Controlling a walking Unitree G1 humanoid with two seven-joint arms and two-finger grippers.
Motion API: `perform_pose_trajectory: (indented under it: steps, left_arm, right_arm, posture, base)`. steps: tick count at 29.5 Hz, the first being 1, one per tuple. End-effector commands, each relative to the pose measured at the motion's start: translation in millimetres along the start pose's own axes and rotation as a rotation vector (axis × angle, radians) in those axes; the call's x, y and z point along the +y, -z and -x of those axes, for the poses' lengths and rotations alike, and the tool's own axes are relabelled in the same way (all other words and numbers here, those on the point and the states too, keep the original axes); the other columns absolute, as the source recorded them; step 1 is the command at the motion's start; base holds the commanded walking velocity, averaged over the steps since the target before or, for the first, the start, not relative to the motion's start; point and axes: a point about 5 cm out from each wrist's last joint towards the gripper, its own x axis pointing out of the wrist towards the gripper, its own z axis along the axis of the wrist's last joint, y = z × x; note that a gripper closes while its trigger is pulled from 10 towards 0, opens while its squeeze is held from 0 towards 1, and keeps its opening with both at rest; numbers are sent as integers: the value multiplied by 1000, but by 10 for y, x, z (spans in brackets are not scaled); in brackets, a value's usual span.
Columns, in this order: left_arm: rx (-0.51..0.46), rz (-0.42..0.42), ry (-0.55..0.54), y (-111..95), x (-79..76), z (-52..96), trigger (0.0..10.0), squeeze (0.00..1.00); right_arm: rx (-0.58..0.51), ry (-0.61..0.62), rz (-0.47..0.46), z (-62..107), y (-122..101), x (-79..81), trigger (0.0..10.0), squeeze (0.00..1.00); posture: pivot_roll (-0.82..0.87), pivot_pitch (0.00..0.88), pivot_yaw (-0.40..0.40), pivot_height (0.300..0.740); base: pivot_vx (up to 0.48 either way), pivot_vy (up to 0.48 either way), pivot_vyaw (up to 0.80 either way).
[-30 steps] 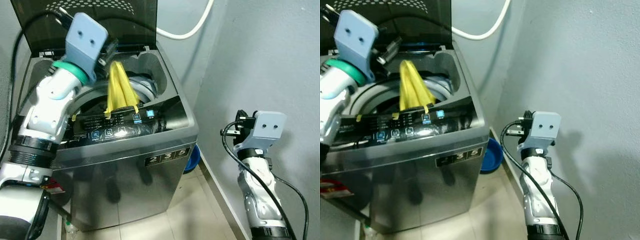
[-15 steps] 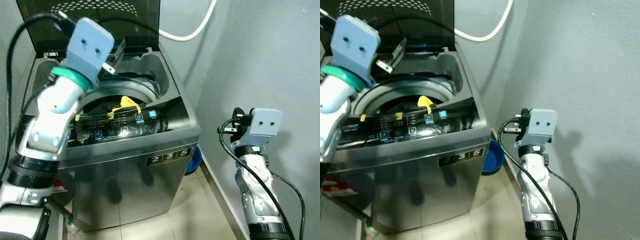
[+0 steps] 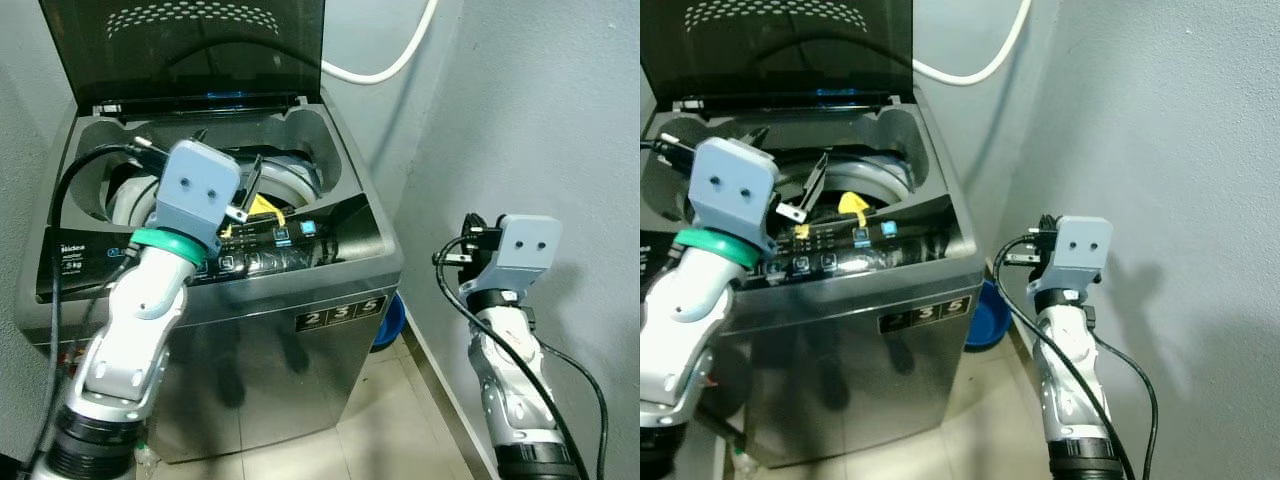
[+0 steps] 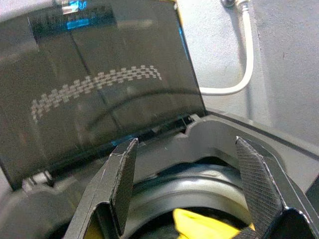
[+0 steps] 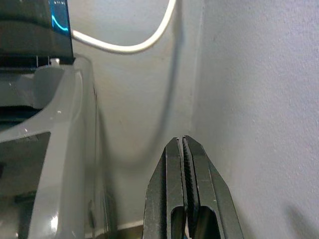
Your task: Clothes washing
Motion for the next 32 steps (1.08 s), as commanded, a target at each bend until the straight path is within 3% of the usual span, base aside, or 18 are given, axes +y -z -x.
perform_pose_trajectory:
  steps: [1,5,8,15,19,32]
  left_arm:
    - [40,21,-6,75,75,-24,10000,0]
    - [26,4,-22,100,191,-108,10000,0]
    - [-4,-6,-2,72,165,-151,10000,0]
    - [-57,28,90,3,-159,-77,10000,0]
    - [-43,33,105,70,-208,-28,10000,0]
    - [13,10,17,261,-21,-44,10000,0]
  right_arm:
    - [-1,-7,6,-10,1,-6,10000,0]
    - [-14,-22,4,-54,-45,9,10000,0]
    - [-18,-27,0,-77,-55,19,10000,0]
    - [-24,-39,-26,-51,-60,122,10000,0]
    - [-29,-42,-32,-28,-70,152,10000,0]
    - [-56,-39,-24,-78,-136,127,10000,0]
  posture:
    - [119,53,-4,740]
    - [111,42,-9,740]
    - [103,34,-12,740]
    - [81,14,-2,740]
    - [75,4,4,740]
    - [80,0,-11,740]
  base:
    - [0,0,0]
    - [0,0,0]
    - [0,0,0]
    - [0,0,0]
    - [0,0,0]
    - [0,0,0]
